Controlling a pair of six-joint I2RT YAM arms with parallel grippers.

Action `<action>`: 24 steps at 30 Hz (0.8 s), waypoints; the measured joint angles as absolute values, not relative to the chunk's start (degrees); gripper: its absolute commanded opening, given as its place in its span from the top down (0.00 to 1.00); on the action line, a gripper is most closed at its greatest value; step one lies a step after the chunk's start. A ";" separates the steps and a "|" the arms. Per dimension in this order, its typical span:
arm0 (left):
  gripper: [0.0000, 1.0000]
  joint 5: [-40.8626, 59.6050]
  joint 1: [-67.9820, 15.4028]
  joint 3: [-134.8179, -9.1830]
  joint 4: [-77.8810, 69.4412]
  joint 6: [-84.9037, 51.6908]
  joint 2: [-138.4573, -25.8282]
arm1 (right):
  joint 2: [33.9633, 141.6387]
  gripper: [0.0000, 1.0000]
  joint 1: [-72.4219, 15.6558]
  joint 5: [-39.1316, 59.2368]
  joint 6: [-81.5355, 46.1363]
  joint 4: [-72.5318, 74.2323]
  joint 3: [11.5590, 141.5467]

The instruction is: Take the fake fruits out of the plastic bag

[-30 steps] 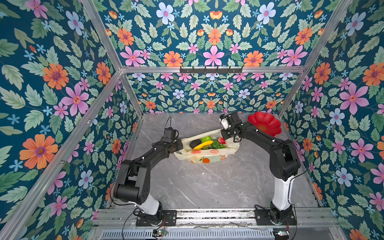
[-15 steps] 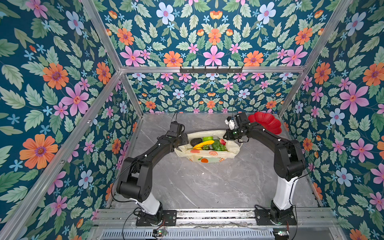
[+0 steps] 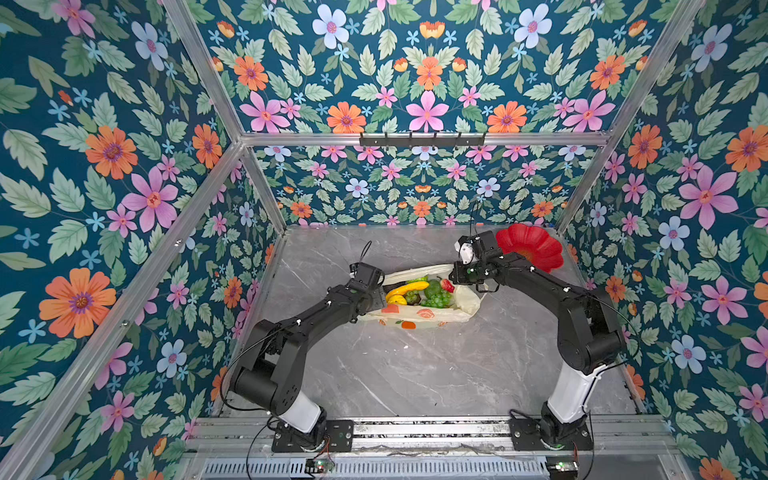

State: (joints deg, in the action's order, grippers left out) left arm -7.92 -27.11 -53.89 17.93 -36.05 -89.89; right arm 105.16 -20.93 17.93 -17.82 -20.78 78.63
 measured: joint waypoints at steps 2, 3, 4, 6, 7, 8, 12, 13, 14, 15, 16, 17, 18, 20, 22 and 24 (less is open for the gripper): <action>0.21 -7.51 -27.09 -51.75 16.69 -37.15 -89.76 | 105.14 1.00 -20.93 17.23 -18.74 -20.71 78.52; 0.21 -7.49 -27.09 -50.85 16.34 -37.30 -89.62 | 105.03 1.00 -20.95 16.82 -19.25 -20.62 78.48; 0.23 -7.49 -27.09 -49.63 15.97 -37.34 -89.32 | 104.92 1.00 -20.95 16.29 -19.46 -20.56 78.48; 0.24 -7.46 -26.89 -47.51 15.18 -37.69 -88.68 | 104.75 1.00 -20.93 15.97 -19.77 -20.16 78.50; 0.25 -7.11 -26.61 -46.39 14.48 -37.74 -88.44 | 104.73 1.00 -20.93 15.62 -20.01 -19.90 78.50; 0.26 -6.79 -26.20 -45.28 13.56 -37.91 -88.18 | 104.73 1.00 -20.86 15.35 -20.51 -19.64 78.48; 0.27 -4.25 -24.73 -41.71 10.09 -38.59 -86.39 | 104.75 1.00 -20.84 15.40 -20.86 -18.37 77.82; 0.26 -4.03 -24.71 -41.30 9.23 -38.61 -85.67 | 104.73 1.00 -20.88 15.51 -20.93 -18.00 77.41; 0.25 -3.31 -24.73 -41.04 8.21 -38.61 -84.79 | 104.62 1.00 -20.95 15.66 -21.17 -17.74 76.90; 0.23 -2.46 -24.75 -40.86 7.25 -38.63 -84.01 | 104.55 1.00 -21.02 15.81 -21.17 -17.65 76.53; 0.21 -2.04 -24.75 -40.80 6.24 -38.81 -83.05 | 104.42 1.00 -21.12 15.94 -21.17 -17.41 76.05; 0.19 -1.45 -24.77 -40.75 5.26 -38.81 -82.13 | 104.31 1.00 -21.26 16.08 -20.97 -17.06 75.64; 0.18 -1.23 -24.77 -40.75 4.32 -38.83 -81.41 | 104.18 1.00 -21.37 16.19 -20.95 -16.75 75.31; 0.18 -1.23 -24.75 -41.06 2.92 -39.03 -80.66 | 103.83 1.00 -21.61 16.32 -20.82 -16.45 74.70; 0.20 -1.34 -24.75 -42.24 2.74 -39.20 -81.43 | 103.48 1.00 -21.76 16.34 -20.78 -16.05 74.08; 0.24 -1.74 -24.75 -43.86 2.81 -39.27 -83.24 | 103.33 1.00 -21.80 16.34 -20.95 -15.64 73.58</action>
State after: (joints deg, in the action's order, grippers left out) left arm -1.74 -24.75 -43.86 2.81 -39.27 -83.24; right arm 103.33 -21.80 16.34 -20.95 -15.64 73.58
